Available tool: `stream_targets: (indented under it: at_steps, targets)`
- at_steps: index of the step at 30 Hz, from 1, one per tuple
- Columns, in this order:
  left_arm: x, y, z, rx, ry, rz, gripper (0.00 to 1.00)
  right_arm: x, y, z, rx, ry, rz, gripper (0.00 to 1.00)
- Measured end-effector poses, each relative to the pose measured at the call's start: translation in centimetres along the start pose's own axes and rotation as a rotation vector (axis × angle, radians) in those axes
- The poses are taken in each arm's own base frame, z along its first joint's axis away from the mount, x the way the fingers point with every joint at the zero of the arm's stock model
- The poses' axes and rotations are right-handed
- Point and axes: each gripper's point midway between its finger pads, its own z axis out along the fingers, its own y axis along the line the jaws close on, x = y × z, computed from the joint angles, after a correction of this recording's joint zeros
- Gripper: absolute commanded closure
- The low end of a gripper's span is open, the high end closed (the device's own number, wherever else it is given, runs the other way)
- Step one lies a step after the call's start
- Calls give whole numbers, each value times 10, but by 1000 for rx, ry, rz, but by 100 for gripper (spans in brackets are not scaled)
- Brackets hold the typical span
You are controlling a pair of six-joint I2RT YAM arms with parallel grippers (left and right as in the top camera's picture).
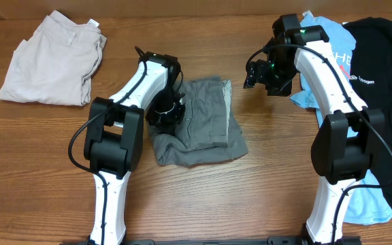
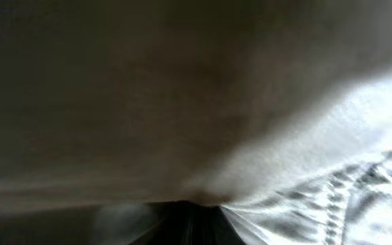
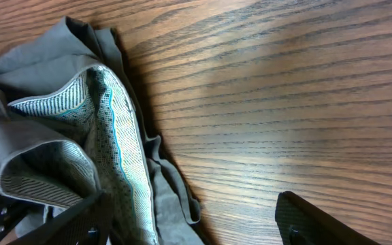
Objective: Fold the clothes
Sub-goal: 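Press and push the folded shorts with the left gripper toward the center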
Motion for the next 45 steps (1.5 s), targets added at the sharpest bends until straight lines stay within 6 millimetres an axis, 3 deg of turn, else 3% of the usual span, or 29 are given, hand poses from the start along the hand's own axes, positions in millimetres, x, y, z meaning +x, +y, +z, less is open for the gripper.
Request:
stream_targets:
  at_steps: [3,6,8,9,12,14,17,19,22,24,25,26,27,28,33,37,40,45]
  targets:
    - [-13,17,-6,-109,-68,6,86,0,0,0,1,0,0,19]
    - [-43,50,-23,-285,-210,-13,47,-1,0,0,2,-3,0,19]
    - [-62,77,-38,-397,-304,-45,36,-1,0,0,1,-4,-1,19]
    - [-77,94,-52,-474,-381,-75,34,-1,0,0,1,-4,0,19]
    - [-99,124,-73,-598,-484,-108,32,-1,0,0,2,-4,0,19]
    - [-102,136,-80,-664,-468,-84,27,-1,0,0,2,-3,0,19]
    - [-100,135,-96,-693,-427,-47,25,-1,0,0,1,-4,0,19]
    - [-101,124,-123,-685,-448,-29,21,-1,0,0,1,-3,0,18]
    - [-107,89,-167,-610,-526,58,10,-1,0,0,2,-4,-1,18]
    - [-107,56,-186,-519,-575,163,8,-1,0,0,1,-3,-1,18]
    - [-104,30,-193,-446,-595,249,8,-1,0,0,2,-4,0,18]
    - [-99,4,-197,-376,-606,322,6,-3,0,0,0,-11,-3,18]
    - [-96,-10,-196,-339,-606,358,3,-4,0,0,-2,-16,-4,18]
    - [-90,-28,-191,-293,-589,405,1,-6,1,0,-4,-23,-6,18]
    - [-60,-79,-158,-211,-456,532,0,-14,-7,-3,-9,-48,8,18]
    - [-48,-102,-131,-219,-386,554,0,-17,-20,-7,-5,-51,42,18]
    - [-40,-105,-109,-215,-328,499,0,-21,-31,-11,-5,-59,68,18]
    - [-41,-80,-75,-290,-275,337,0,-27,-54,-18,-3,-76,119,18]
